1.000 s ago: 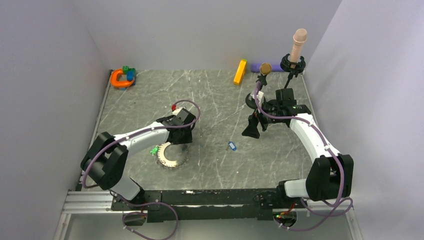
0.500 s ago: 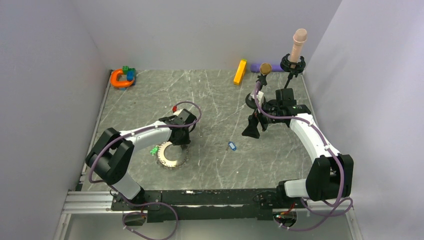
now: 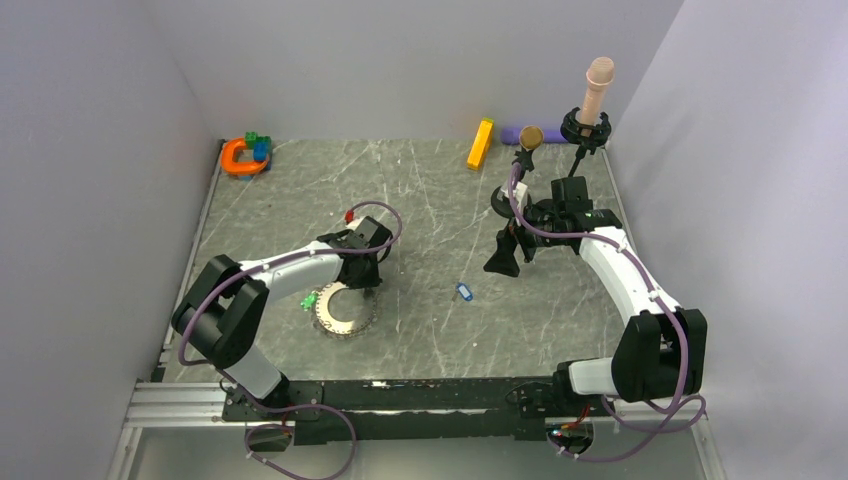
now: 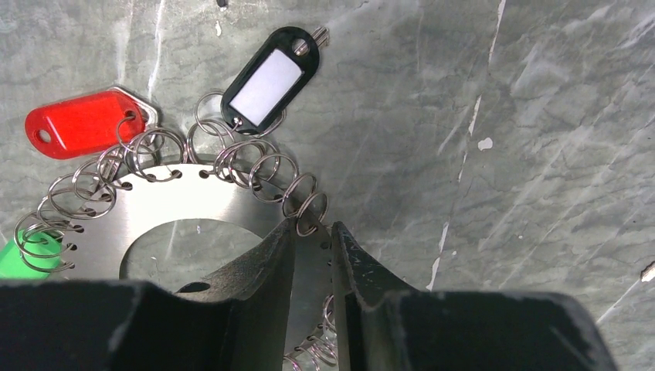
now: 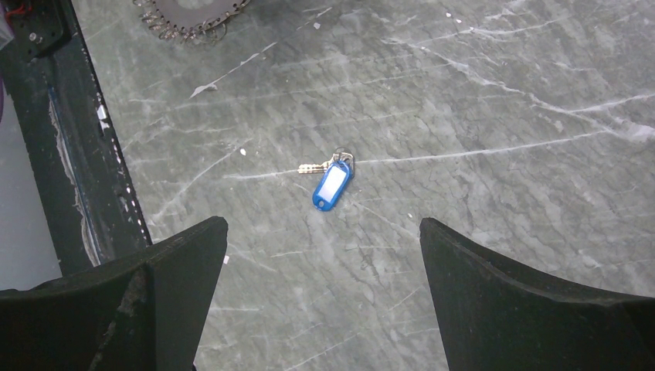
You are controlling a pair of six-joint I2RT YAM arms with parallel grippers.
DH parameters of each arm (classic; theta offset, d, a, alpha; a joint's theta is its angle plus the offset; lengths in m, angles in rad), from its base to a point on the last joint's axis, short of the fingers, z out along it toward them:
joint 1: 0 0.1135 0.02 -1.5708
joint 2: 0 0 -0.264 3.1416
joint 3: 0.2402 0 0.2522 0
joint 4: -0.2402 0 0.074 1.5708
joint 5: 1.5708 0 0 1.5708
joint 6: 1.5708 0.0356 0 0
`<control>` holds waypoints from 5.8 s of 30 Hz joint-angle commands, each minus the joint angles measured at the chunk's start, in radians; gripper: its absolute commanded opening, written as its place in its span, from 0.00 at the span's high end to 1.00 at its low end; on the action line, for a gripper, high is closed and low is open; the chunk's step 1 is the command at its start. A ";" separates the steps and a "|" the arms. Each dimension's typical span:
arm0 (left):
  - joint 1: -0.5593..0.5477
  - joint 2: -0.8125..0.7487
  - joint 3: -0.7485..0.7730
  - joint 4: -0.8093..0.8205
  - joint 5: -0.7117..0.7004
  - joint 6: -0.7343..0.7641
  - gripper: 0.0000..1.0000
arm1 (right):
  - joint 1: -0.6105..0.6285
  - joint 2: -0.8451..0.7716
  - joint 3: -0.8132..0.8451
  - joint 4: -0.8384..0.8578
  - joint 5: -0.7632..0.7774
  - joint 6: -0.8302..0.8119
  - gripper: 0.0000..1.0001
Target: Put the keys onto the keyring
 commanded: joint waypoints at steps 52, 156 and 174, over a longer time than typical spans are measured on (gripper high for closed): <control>0.026 0.050 0.048 0.061 0.102 0.332 0.96 | 0.005 -0.003 0.009 0.014 0.001 -0.017 0.00; 0.118 -0.330 -0.306 0.287 0.310 0.454 0.87 | 0.524 0.252 -0.224 0.502 0.592 -0.168 0.64; 0.126 -0.741 -0.445 0.442 0.321 0.432 0.36 | 0.527 0.271 -0.194 0.488 0.601 -0.135 0.98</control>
